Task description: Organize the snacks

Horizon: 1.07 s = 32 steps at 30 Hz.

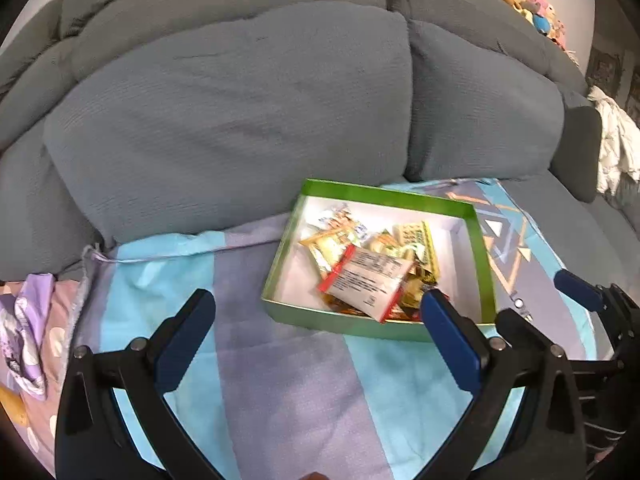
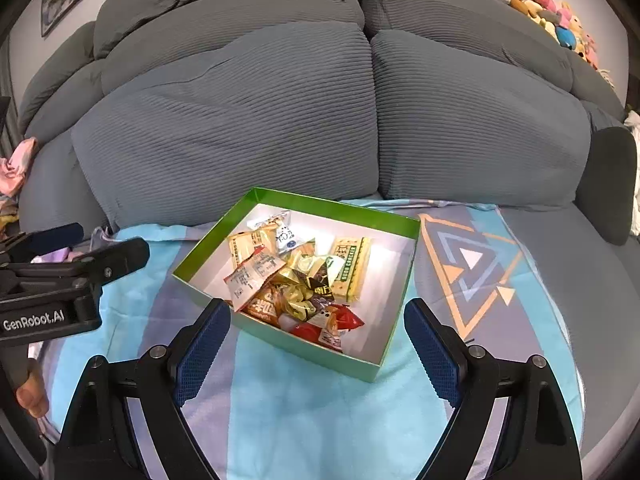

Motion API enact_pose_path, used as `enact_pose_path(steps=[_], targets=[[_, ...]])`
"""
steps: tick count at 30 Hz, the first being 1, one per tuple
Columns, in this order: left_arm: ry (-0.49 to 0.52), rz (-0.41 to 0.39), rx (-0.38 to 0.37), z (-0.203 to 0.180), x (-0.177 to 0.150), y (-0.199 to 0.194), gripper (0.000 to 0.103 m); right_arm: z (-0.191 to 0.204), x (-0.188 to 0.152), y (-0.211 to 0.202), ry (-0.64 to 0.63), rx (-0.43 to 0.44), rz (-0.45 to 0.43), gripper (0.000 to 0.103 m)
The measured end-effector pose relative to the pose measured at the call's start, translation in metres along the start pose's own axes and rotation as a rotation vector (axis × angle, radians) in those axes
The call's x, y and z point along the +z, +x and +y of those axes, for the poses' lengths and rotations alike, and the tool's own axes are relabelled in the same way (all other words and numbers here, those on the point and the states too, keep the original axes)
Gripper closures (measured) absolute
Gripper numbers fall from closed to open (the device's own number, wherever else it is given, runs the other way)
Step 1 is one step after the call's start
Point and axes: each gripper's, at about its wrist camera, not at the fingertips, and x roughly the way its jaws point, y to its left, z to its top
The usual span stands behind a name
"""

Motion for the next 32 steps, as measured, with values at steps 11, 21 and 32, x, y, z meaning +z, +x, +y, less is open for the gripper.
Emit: enact_pose_path(steps=[11,21,32], targets=[[0.019,0.015,0.000,-0.010,0.005,0.007,0.000,-0.005,0.001,0.002,0.008,-0.017,0.010,0.014],[0.025,0.025,0.000,-0.013,0.006,0.011,0.000,-0.006,0.004,0.004,0.007,-0.015,0.006,0.014],[0.024,0.017,0.002,-0.015,0.011,0.015,0.000,-0.007,0.006,0.005,0.012,-0.013,0.005,0.014]])
